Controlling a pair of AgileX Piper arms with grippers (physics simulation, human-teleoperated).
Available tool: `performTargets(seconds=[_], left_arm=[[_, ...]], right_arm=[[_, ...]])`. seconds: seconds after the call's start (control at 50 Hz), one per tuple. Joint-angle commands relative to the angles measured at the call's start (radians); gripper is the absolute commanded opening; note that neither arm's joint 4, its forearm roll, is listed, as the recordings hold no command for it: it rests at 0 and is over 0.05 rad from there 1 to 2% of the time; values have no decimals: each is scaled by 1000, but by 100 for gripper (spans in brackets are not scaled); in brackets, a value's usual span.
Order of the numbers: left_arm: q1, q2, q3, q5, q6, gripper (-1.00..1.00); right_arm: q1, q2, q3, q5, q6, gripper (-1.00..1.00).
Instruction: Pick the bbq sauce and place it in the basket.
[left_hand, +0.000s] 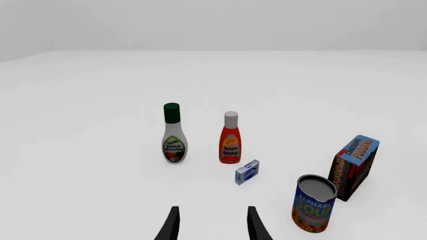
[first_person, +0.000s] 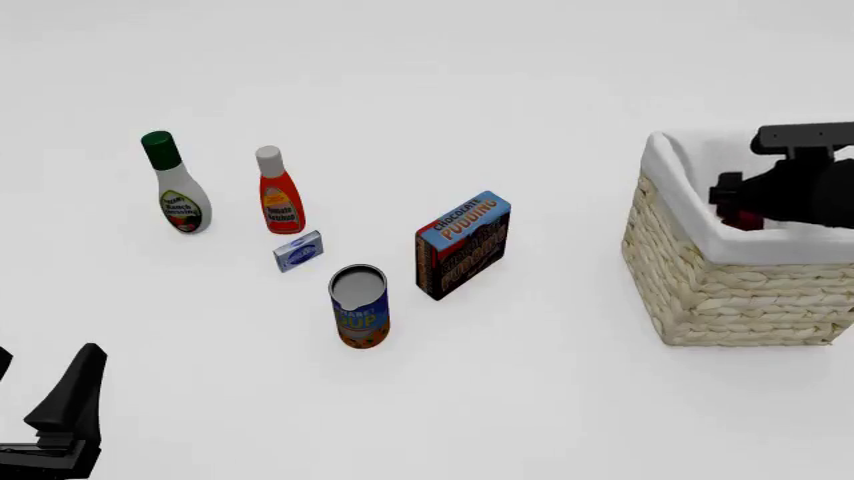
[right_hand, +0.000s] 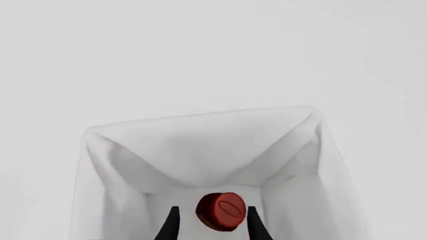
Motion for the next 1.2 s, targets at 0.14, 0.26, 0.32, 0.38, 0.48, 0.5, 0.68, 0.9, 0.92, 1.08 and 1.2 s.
performTargets(seconds=[0.14,0.26,0.32,0.38,0.48,0.5,0.68,0.9,0.92,1.08,1.2], left_arm=[[0,0,0,0,0,100],[0,0,0,0,0,100],[0,0,0,0,0,100],[0,0,0,0,0,100],[0,0,0,0,0,100],[0,0,0,0,0,100],[0,0,0,0,0,100],[0,0,0,0,0,100],[0,0,0,0,0,100],[0,0,0,0,0,100],[0,0,0,0,0,100]], right_arm=[[4,-46,-18,39,-7,100],[6,-72,-27,60,-15,100],[7,-80,-38,70,-19,100],[10,-96,-43,83,-23,100],[11,-125,-49,102,-28,100],[13,-130,-52,108,-29,100],[18,-187,-60,145,-37,100],[32,-264,-75,188,-41,100],[32,-264,-75,188,-41,100],[48,-320,-80,212,-54,100],[56,-351,-77,217,-54,100]])
